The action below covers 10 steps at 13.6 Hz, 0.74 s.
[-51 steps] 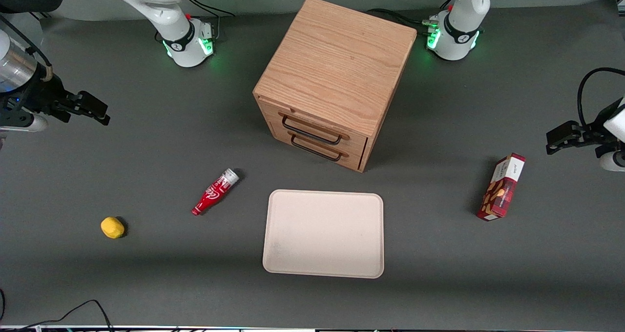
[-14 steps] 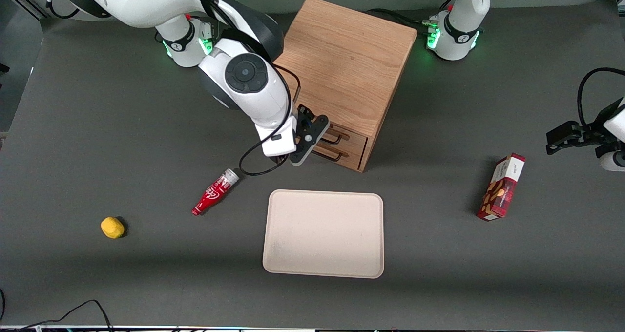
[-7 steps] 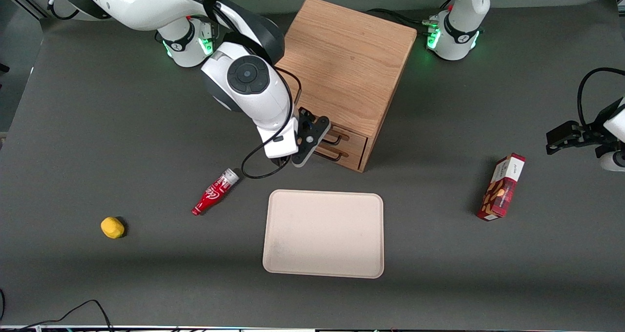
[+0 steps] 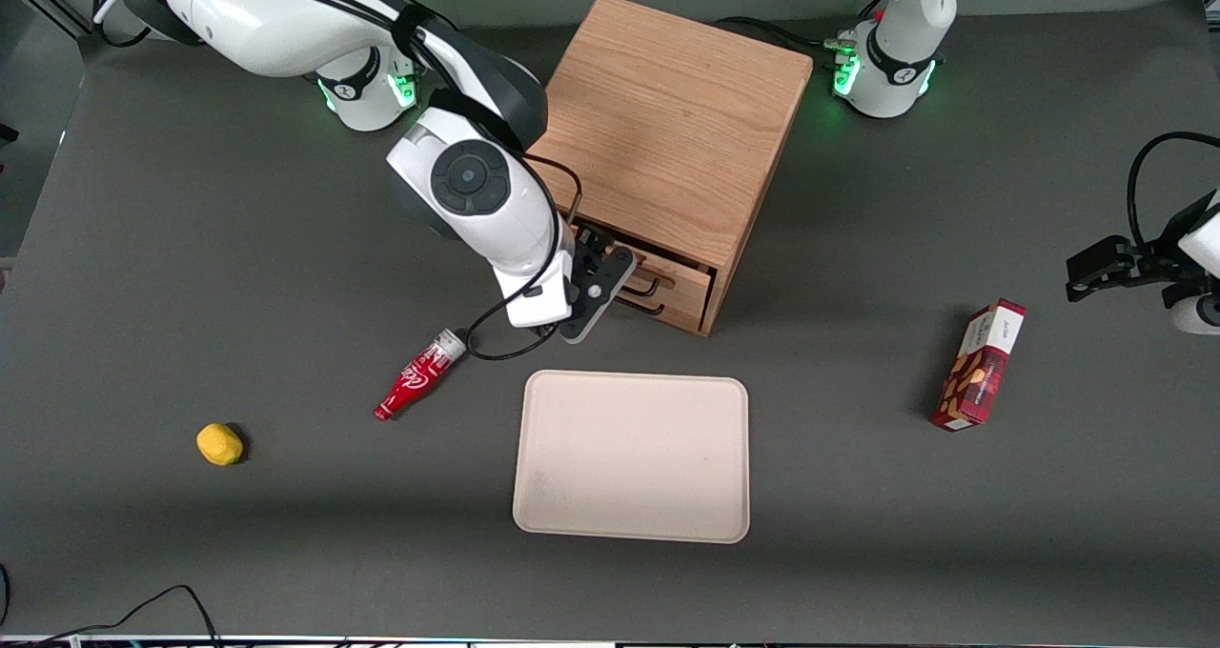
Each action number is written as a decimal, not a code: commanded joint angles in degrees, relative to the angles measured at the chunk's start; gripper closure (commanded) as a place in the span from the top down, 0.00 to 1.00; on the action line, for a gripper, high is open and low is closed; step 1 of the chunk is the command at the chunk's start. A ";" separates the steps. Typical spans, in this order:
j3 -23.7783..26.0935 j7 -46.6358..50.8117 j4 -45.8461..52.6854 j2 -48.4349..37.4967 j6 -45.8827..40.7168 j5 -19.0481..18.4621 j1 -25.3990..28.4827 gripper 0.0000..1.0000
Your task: Open upper drawer
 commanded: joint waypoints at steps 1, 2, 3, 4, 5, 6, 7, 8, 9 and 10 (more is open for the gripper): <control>0.66 -2.13 -0.27 1.84 0.27 0.35 -1.40 1.00; 1.01 -2.66 -0.18 1.75 -0.26 0.44 -1.75 1.00; 1.45 -3.18 0.95 1.75 -1.83 1.22 -2.02 1.00; 1.45 -3.97 2.18 1.66 -3.59 2.36 -2.11 1.00; 1.54 -4.85 3.24 1.66 -5.17 2.90 -2.19 1.00; 1.63 -5.73 3.77 1.66 -5.71 2.90 -2.45 1.00; 1.63 -6.78 3.86 1.75 -5.54 2.90 -2.46 1.00; 1.45 -8.44 3.69 1.84 -4.93 2.90 -2.46 1.00; 1.11 -9.77 3.60 2.01 -4.31 2.82 -2.37 1.00; 0.84 -10.91 3.25 2.10 -2.05 2.73 -2.37 1.00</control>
